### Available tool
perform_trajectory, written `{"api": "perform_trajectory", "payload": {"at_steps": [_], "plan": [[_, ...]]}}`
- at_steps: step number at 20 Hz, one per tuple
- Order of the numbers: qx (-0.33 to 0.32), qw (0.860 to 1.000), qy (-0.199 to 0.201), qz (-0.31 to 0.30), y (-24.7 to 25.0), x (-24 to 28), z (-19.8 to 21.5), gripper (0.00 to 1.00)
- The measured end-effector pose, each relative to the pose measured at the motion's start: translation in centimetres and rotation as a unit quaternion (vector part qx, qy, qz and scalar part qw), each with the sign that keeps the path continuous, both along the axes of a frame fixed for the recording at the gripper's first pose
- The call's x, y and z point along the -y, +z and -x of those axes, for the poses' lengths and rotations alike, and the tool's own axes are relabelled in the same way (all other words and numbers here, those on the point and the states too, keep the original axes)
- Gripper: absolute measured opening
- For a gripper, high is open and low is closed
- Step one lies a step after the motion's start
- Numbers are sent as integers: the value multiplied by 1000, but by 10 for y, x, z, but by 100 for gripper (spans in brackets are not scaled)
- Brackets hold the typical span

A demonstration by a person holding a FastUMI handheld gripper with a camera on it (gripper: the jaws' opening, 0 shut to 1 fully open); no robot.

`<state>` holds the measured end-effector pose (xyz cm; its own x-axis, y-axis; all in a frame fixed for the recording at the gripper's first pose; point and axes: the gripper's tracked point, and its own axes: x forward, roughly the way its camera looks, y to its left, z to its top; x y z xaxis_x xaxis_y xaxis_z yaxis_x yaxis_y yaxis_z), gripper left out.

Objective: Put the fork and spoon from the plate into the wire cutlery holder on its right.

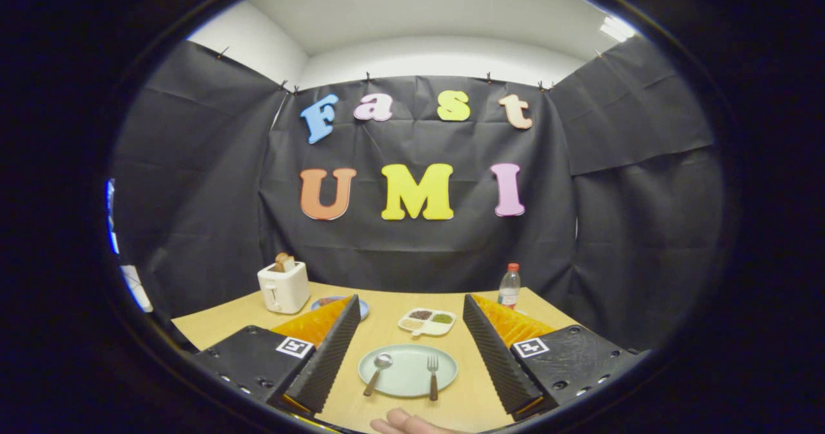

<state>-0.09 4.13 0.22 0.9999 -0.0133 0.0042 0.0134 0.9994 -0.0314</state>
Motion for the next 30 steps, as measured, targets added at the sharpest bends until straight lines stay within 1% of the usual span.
{"api": "perform_trajectory", "payload": {"at_steps": [7, 11, 14, 18, 22, 25, 27, 30], "plan": [[-40, 998, -1, -38, -18, 11, -12, 96], [-56, 998, -8, -37, -31, 21, -23, 96], [-91, 995, -23, -31, -53, 34, -38, 96], [-131, 991, -25, -29, -78, 36, -63, 96], [-172, 985, -12, -19, -106, 27, -88, 96], [-230, 973, -17, -5, -139, 27, -106, 96], [-277, 961, -18, 0, -163, 27, -115, 96], [-332, 943, -16, -9, -188, 26, -122, 96]]}}
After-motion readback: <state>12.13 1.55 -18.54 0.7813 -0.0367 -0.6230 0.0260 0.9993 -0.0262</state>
